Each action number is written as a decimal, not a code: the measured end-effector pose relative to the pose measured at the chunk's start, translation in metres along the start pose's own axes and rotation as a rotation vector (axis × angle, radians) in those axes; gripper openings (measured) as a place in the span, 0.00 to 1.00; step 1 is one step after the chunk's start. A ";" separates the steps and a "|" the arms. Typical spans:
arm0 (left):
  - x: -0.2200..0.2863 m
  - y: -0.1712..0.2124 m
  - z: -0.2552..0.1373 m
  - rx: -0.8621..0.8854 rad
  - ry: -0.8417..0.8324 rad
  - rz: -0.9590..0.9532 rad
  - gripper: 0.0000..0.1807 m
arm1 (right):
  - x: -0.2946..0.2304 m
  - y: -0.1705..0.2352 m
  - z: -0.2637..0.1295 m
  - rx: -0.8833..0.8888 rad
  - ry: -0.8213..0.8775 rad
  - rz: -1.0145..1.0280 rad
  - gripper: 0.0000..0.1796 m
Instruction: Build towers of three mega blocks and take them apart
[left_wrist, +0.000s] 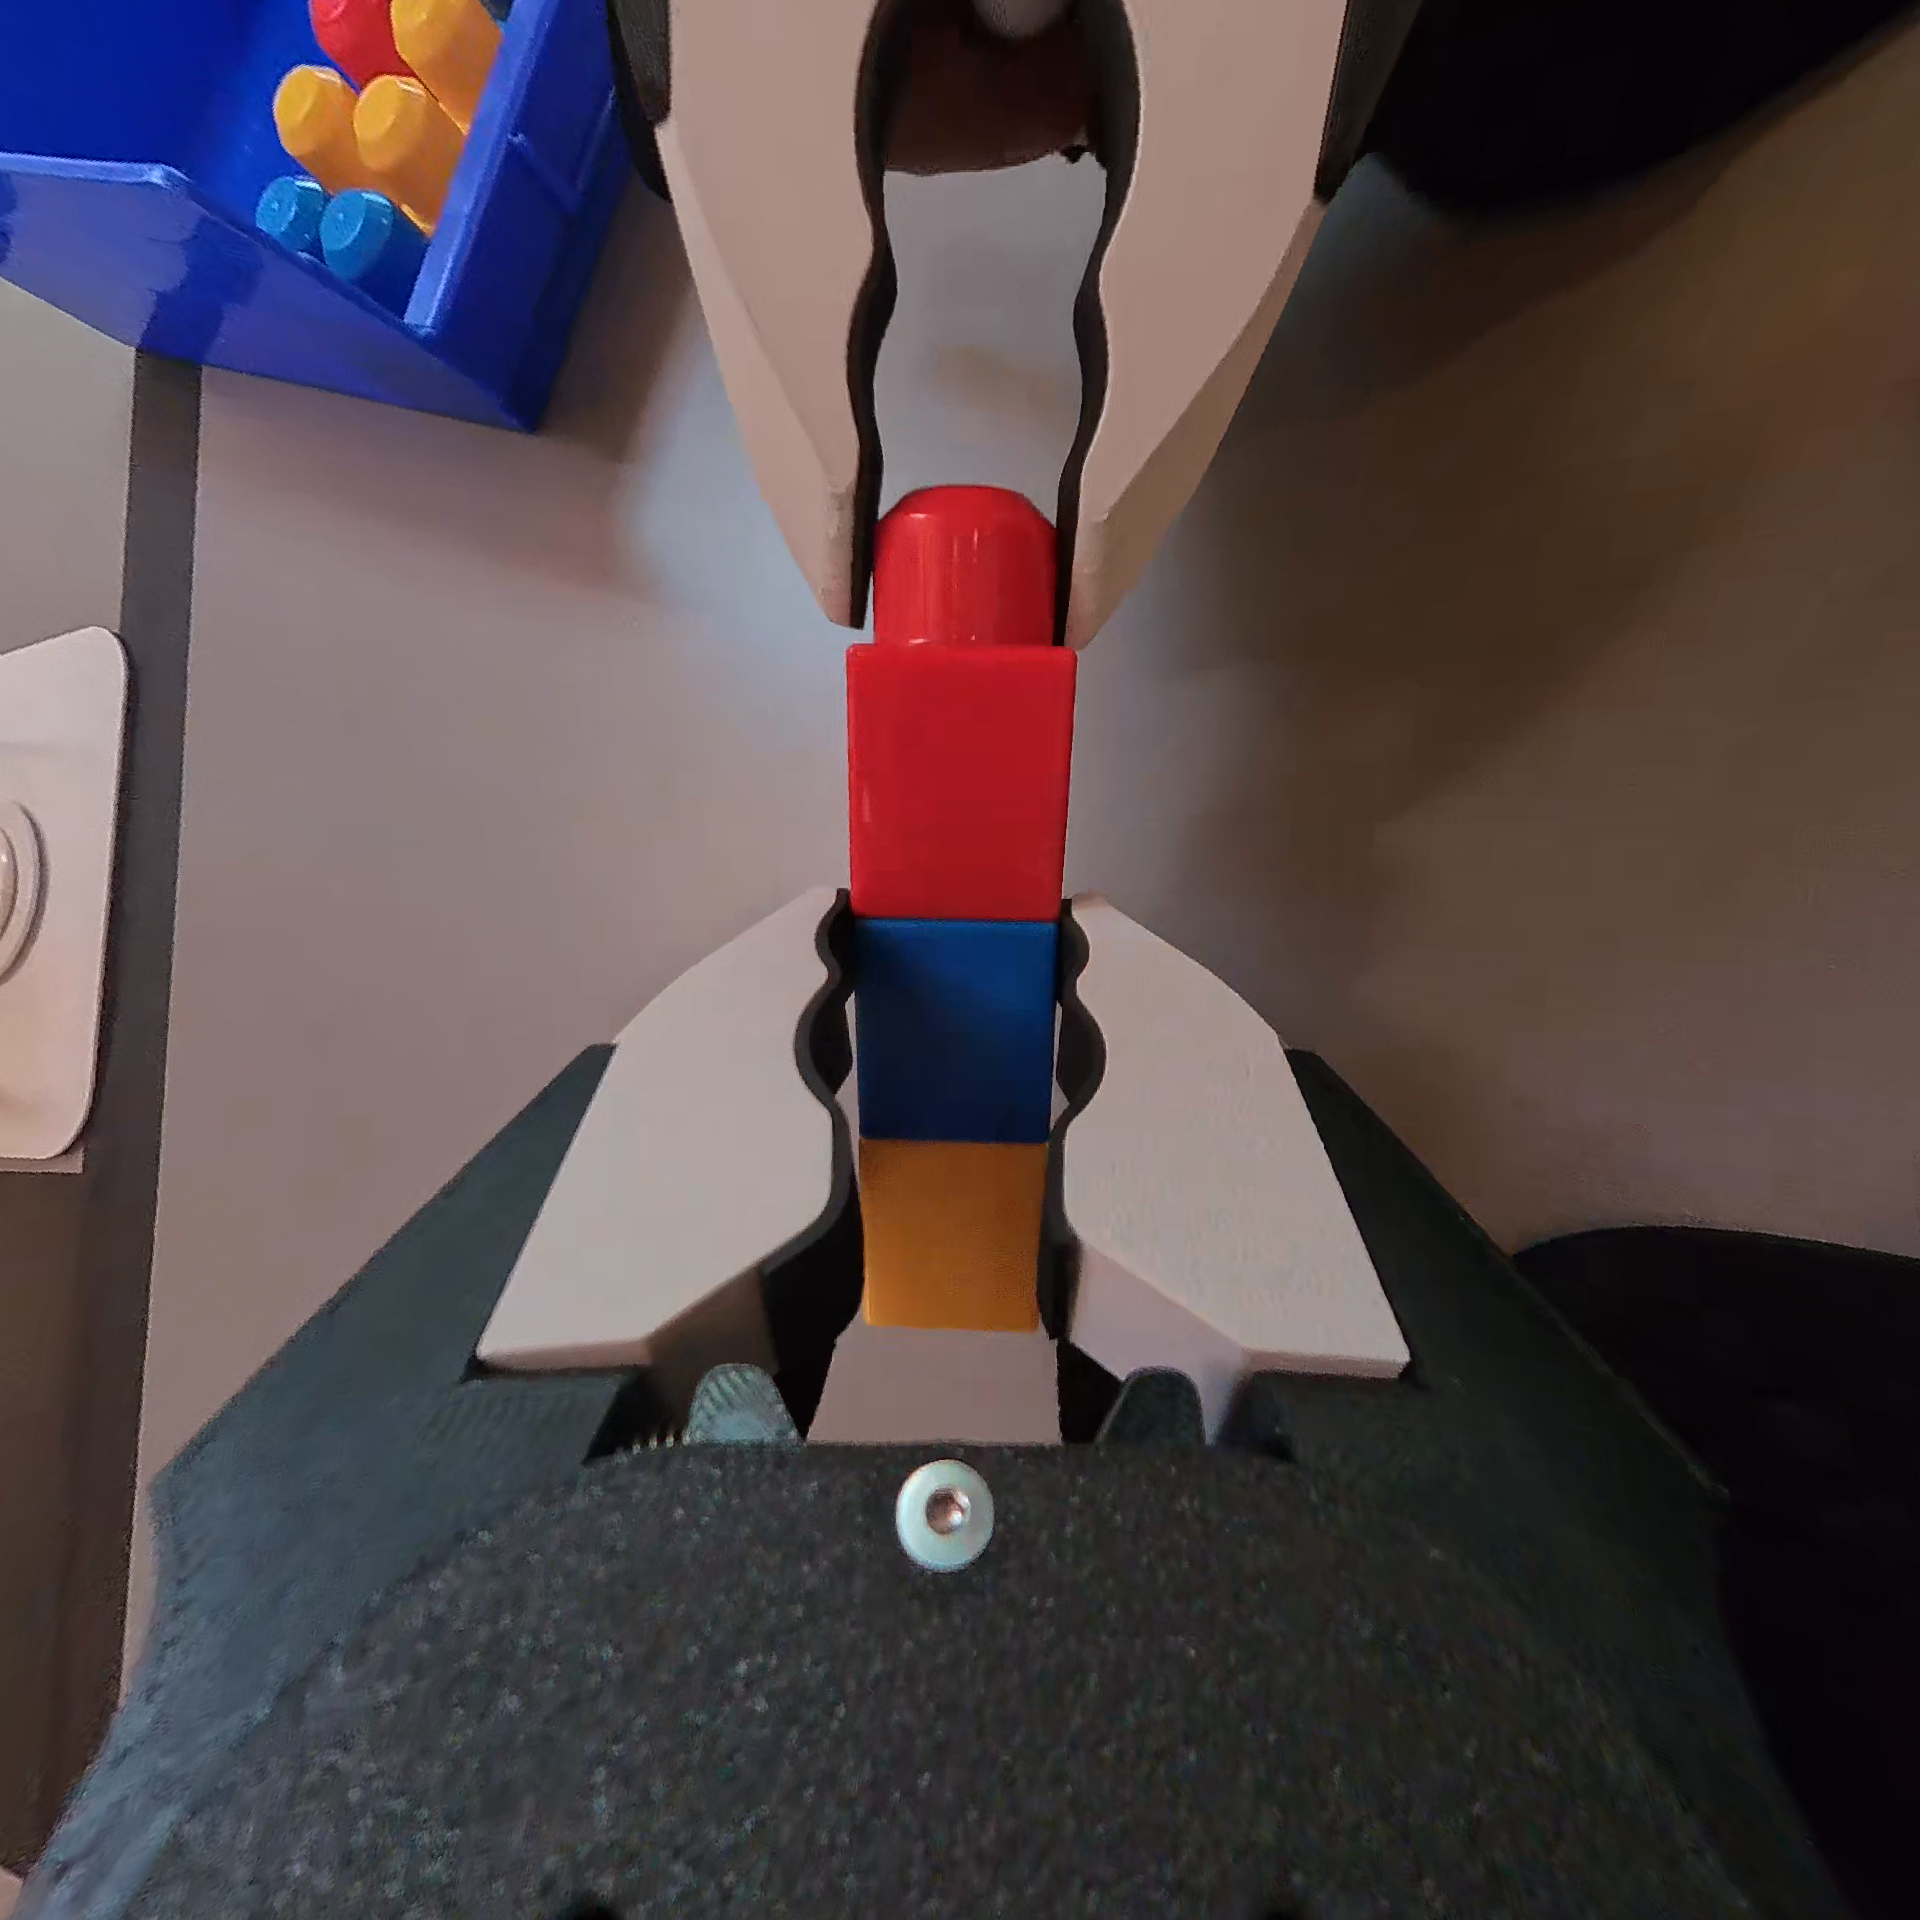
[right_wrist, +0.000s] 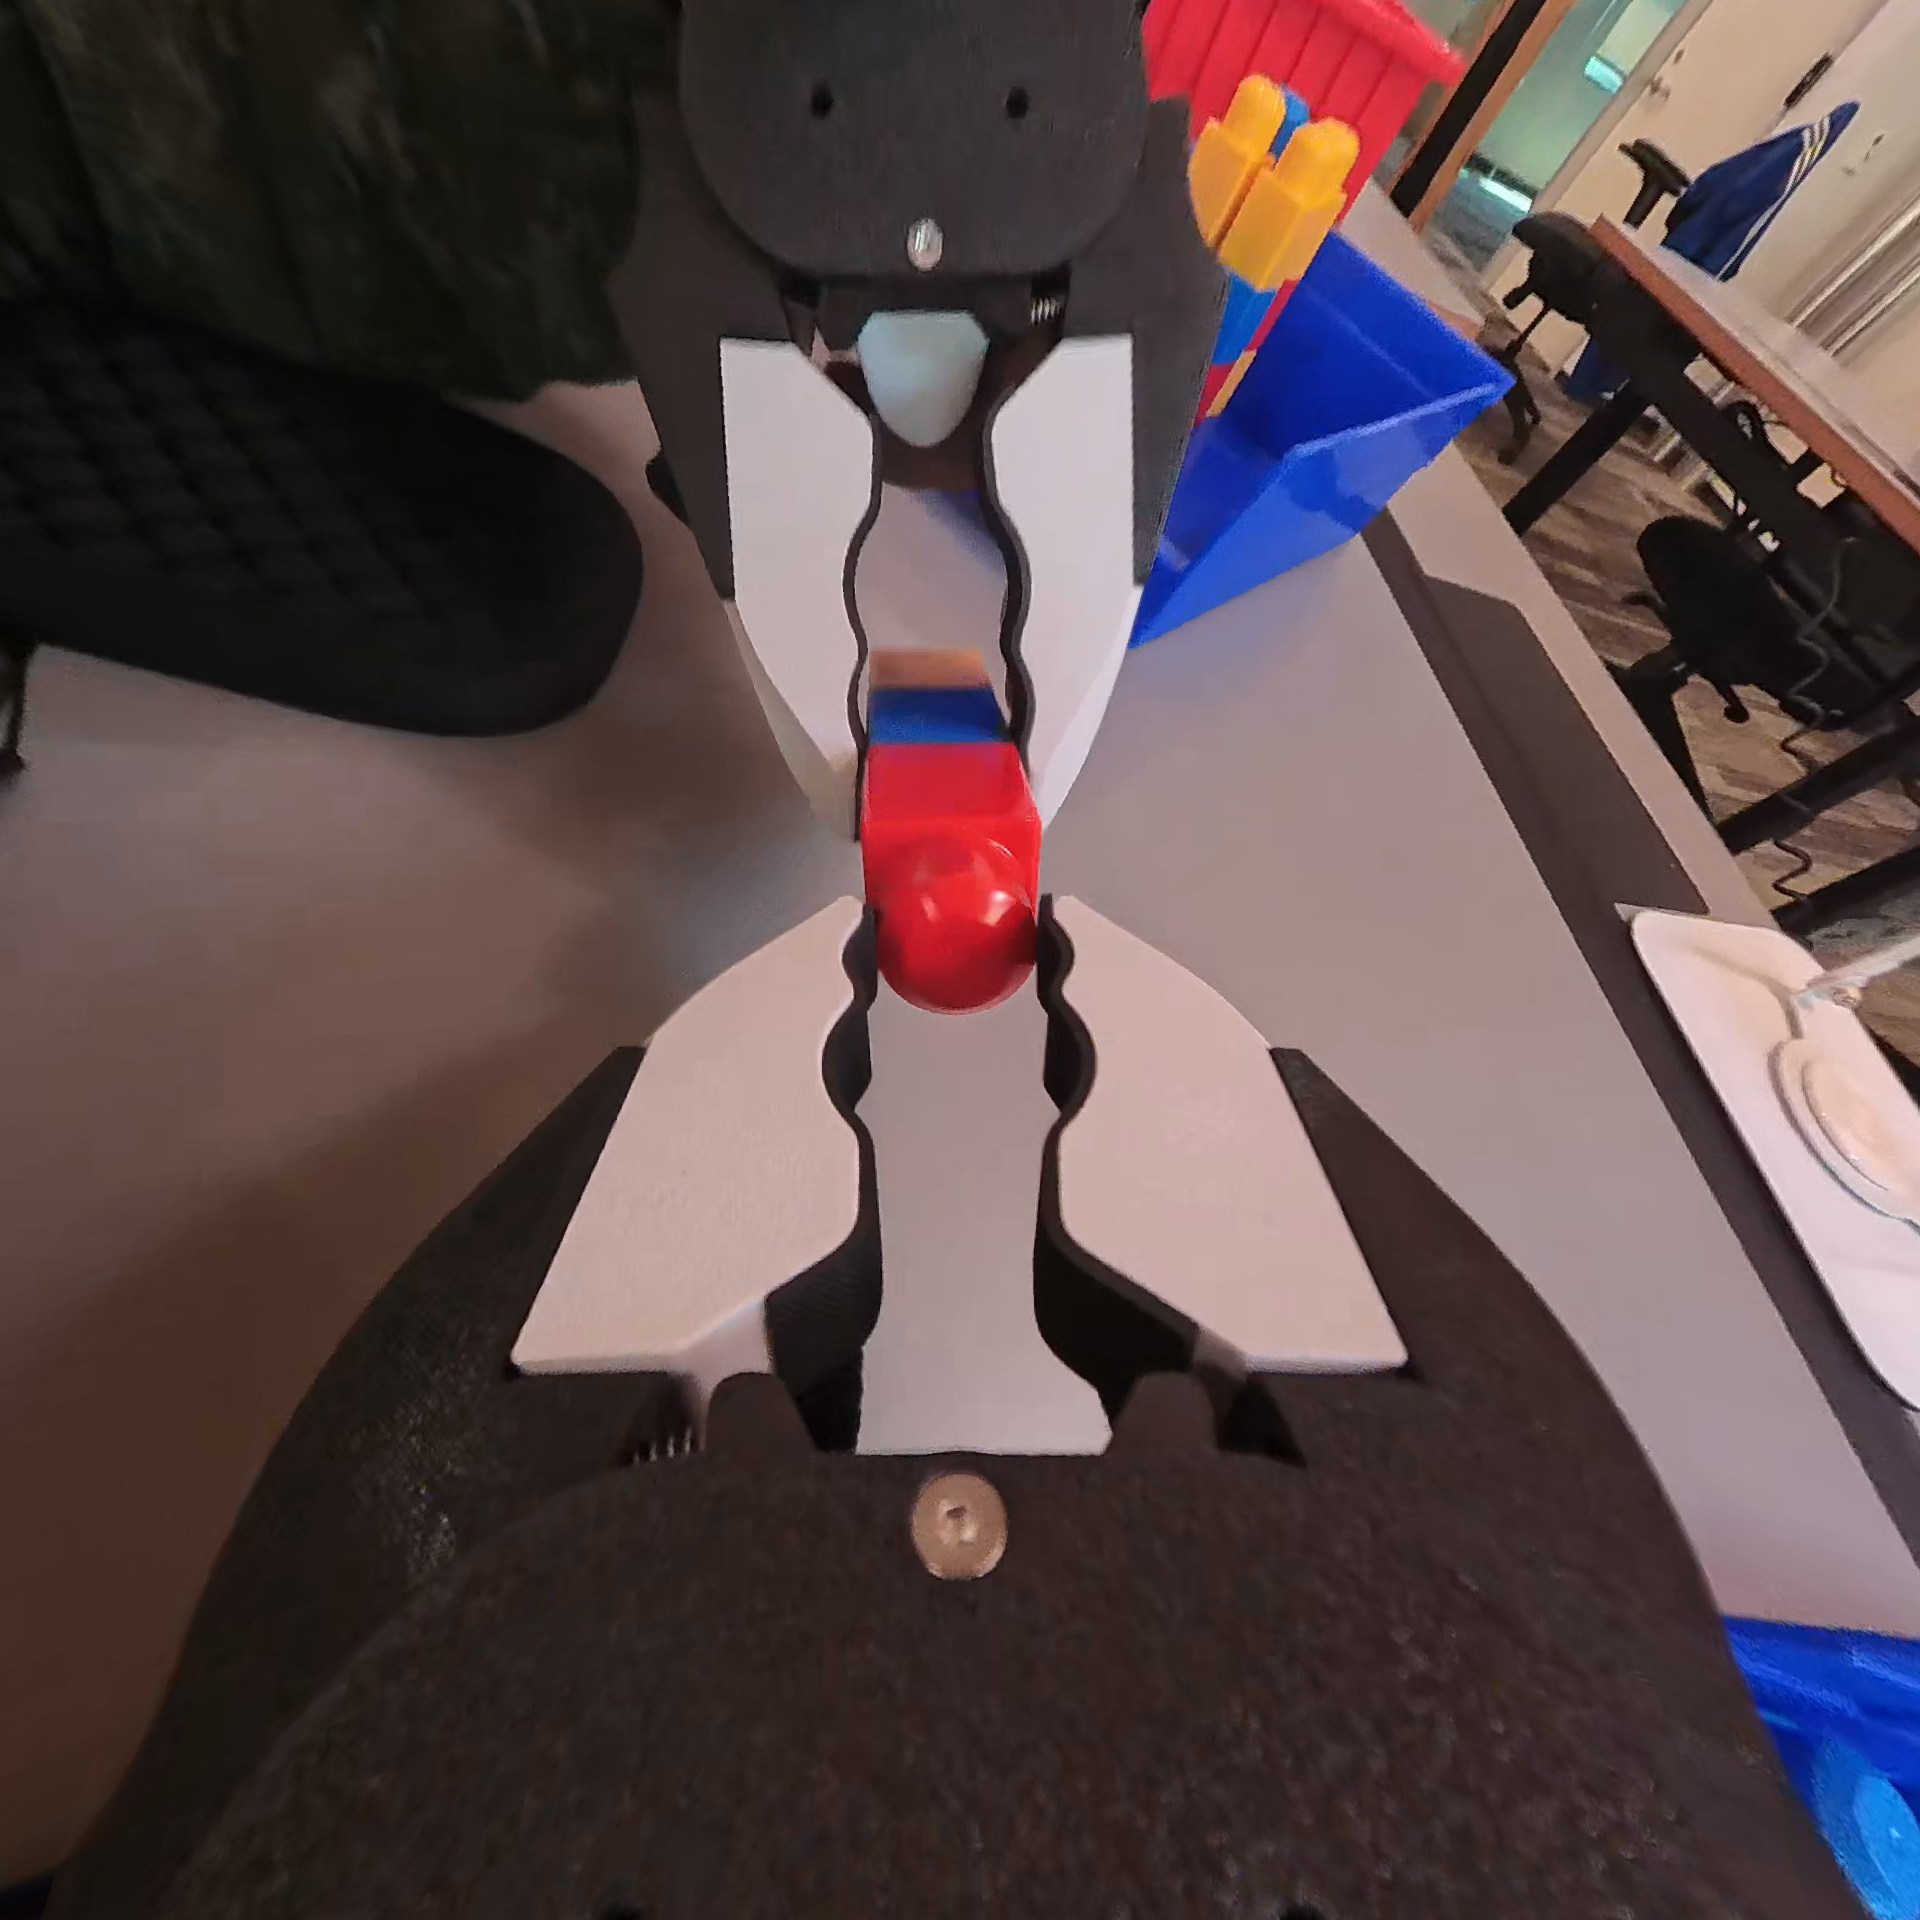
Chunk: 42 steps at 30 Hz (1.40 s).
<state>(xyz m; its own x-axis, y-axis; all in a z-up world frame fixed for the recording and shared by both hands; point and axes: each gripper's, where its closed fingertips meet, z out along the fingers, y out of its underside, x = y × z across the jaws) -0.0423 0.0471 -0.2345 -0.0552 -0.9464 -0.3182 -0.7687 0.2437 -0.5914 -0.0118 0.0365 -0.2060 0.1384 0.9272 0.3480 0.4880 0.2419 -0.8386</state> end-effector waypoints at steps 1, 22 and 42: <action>0.000 -0.001 -0.002 0.011 0.002 -0.001 0.20 | 0.000 0.004 0.001 -0.023 0.007 -0.011 0.16; -0.086 0.017 -0.051 0.254 -0.385 -0.240 0.20 | 0.201 0.149 -0.240 -1.084 0.354 0.249 0.16; -0.061 -0.006 -0.026 0.379 -0.207 -0.264 0.20 | 0.191 0.214 -0.211 -1.216 0.037 0.455 0.24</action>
<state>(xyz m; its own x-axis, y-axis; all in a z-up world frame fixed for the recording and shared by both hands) -0.0507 0.0974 -0.1923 0.2666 -0.9336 -0.2393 -0.4519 0.0982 -0.8867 0.3010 0.2054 -0.2307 0.5116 0.8438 0.1619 0.8527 -0.5218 0.0250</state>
